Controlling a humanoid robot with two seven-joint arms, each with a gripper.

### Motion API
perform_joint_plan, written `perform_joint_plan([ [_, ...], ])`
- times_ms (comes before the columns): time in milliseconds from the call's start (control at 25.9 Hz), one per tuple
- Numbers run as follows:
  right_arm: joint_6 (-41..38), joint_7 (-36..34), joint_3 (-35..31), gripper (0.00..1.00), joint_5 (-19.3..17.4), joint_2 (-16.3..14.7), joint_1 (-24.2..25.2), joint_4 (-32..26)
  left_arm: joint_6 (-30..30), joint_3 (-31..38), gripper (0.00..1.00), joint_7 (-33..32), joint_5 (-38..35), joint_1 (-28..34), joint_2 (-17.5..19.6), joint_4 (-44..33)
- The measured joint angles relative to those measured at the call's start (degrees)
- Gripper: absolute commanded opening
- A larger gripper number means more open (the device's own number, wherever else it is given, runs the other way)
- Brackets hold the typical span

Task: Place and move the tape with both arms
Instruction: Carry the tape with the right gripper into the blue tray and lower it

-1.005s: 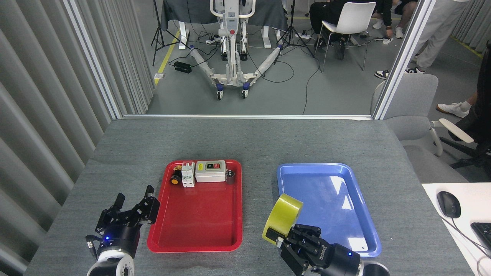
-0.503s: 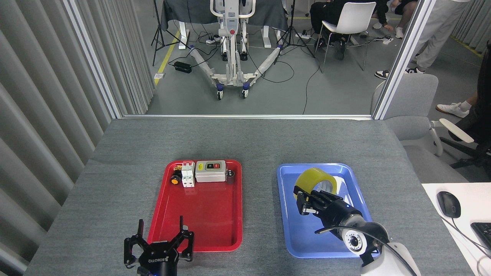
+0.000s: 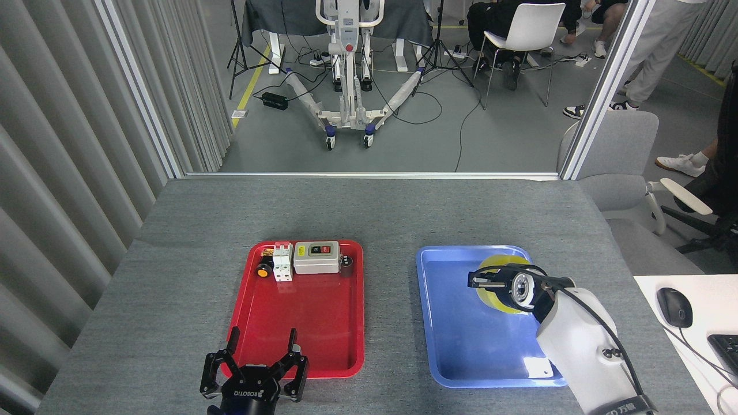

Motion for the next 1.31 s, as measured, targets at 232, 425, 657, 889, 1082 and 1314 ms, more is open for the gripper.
perform_joint_plan([
  [232, 3.36, 4.24, 4.01, 0.03, -5.11, 0.22, -5.55, 8.40, 0.11, 0.05, 1.00, 0.16, 0.10, 0.94, 0.02, 0.27],
  [425, 4.22, 4.96, 4.88, 0.06, -6.32, 1.05, -6.94, 12.42, 0.12, 0.11, 1.00, 0.15, 0.11, 1.59, 0.01, 0.36],
  [657, 4.12, 2.78, 4.47, 0.12, -6.48, 2.54, -7.10, 13.57, 0.12, 0.18, 1.00, 0.15, 0.17, 1.77, 0.28, 0.61],
  [889, 3.78, -0.29, 4.37, 0.17, -6.30, 3.92, -6.62, 13.83, -0.69, 1.22, 1.00, 0.16, 1.04, 1.33, 0.31, 0.65],
  [1082, 3.71, -2.68, 4.46, 0.22, -6.01, 4.40, -5.95, 14.29, -2.60, 2.36, 1.00, 0.15, 5.49, 0.47, 1.09, 1.29],
  [1314, 3.39, -4.86, 4.40, 0.34, -5.61, 5.00, -4.31, 14.38, -3.32, 3.39, 1.00, 0.23, 7.08, -0.53, 3.33, 3.03],
])
